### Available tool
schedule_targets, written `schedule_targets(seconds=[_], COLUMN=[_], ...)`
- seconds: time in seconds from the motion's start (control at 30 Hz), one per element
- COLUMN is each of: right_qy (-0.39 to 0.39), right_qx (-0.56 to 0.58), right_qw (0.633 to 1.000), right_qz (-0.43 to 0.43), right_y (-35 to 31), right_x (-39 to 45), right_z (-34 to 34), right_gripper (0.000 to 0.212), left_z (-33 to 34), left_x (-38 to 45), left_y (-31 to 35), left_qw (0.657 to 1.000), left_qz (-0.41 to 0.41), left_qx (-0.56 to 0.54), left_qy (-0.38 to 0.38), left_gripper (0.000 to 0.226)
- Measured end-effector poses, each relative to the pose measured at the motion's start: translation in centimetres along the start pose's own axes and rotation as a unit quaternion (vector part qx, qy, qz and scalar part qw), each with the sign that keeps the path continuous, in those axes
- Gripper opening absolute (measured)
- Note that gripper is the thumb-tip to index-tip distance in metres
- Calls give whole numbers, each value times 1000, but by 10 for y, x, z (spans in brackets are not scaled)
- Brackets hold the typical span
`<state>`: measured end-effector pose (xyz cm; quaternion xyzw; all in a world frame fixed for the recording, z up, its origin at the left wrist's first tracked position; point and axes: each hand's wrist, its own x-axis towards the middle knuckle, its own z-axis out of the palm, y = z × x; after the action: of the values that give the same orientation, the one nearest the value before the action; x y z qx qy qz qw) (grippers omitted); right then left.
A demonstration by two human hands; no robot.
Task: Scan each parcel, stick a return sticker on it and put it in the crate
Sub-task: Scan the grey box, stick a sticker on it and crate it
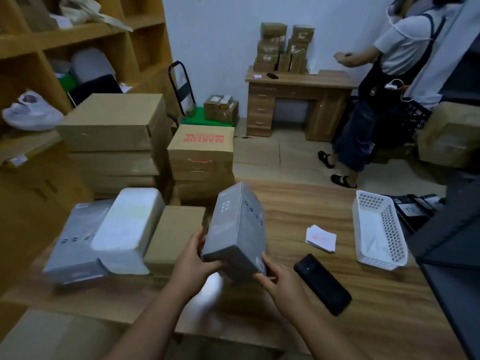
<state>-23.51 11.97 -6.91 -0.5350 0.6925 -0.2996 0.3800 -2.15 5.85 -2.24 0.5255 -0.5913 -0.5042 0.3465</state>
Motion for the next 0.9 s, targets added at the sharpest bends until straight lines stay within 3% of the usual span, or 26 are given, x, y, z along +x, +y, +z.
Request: schedule_targets(seconds=[0.13,0.23,0.43,0.57,0.7,0.8,0.9], right_qy=[-51,-80,-29,-35,-25,-36,-11], right_qx=[-19,-50,-51,-94,-11,29,-10], right_qw=[997,994,998,995,999,998,999], right_qz=[56,48,14,1,28,53,46], right_y=[25,30,28,28,38,44,46], right_x=[1,5,22,23,21,19,20], right_z=[10,11,-4,-4,-7,-12,-17], right_gripper=[60,47,74,74,68,64,63], left_z=[24,38,55,58,60,60,59], left_x=[7,11,15,17,21,23,24], left_y=[-25,-44,-81,-92,-93,-86,-88], left_qw=[999,993,987,988,978,959,963], left_qz=[4,13,11,9,73,138,72], left_qx=[43,112,158,156,194,245,261], left_qy=[5,19,17,-10,15,25,-8], left_gripper=[76,79,61,56,49,55,78])
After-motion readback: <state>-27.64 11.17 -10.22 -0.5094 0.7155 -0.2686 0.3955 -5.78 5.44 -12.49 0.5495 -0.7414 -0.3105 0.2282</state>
